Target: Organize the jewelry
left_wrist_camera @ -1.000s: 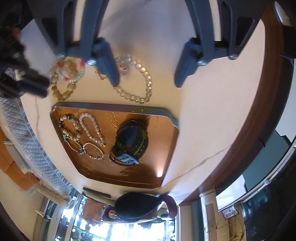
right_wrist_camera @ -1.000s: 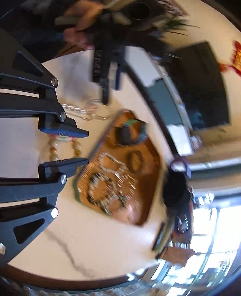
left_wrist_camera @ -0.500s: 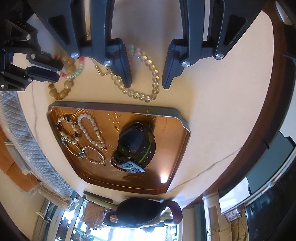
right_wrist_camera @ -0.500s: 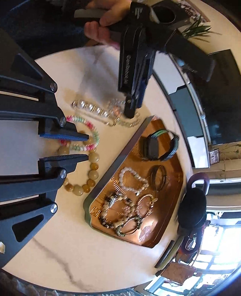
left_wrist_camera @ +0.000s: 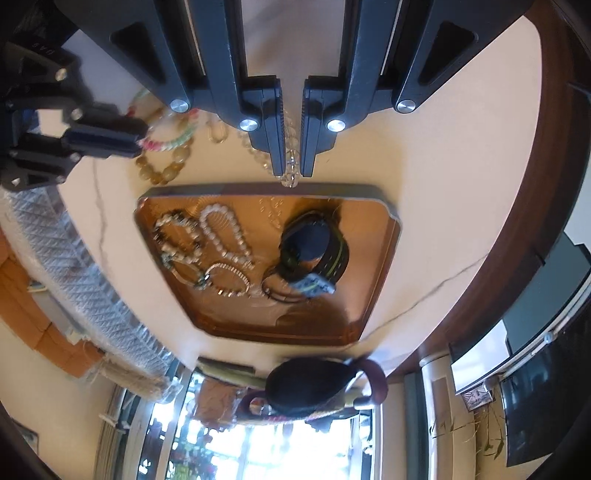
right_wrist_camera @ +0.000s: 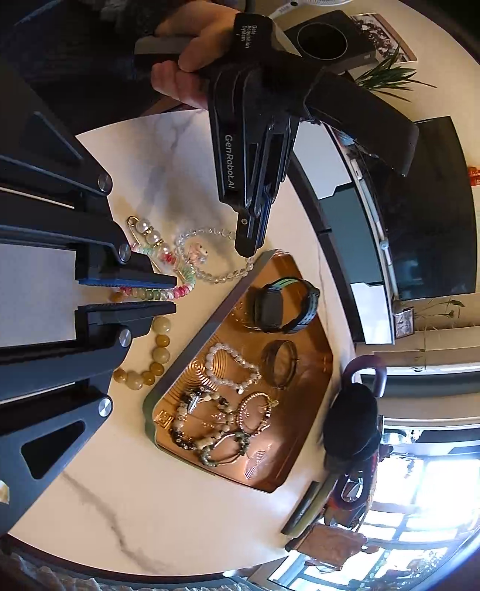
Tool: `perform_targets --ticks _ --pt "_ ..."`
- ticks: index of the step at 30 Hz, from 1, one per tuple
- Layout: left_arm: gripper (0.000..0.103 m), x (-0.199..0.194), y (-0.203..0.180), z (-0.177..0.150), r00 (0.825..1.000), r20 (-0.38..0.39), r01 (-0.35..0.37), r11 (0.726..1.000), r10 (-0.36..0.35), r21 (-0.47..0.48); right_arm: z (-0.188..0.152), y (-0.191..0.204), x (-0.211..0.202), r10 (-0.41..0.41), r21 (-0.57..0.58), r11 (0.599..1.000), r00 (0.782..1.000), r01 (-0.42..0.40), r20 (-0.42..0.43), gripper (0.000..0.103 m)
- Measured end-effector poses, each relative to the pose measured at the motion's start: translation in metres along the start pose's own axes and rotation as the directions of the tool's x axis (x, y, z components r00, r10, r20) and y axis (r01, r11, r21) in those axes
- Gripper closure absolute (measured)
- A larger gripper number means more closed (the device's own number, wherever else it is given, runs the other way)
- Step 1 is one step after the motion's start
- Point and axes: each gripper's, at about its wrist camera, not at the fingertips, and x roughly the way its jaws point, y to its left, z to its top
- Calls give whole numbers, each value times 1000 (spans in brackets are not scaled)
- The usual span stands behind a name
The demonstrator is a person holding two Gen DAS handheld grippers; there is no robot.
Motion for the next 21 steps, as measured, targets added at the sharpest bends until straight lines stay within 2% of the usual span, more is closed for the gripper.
perform_targets --ticks 12,21 --pt "95 -19 -12 8 995 51 85 996 -86 26 5 -20 -5 8 89 996 999 -12 41 97" --pt "95 -39 -3 20 971 105 217 976 -213 -25 10 -32 -13 -20 115 993 997 11 77 97"
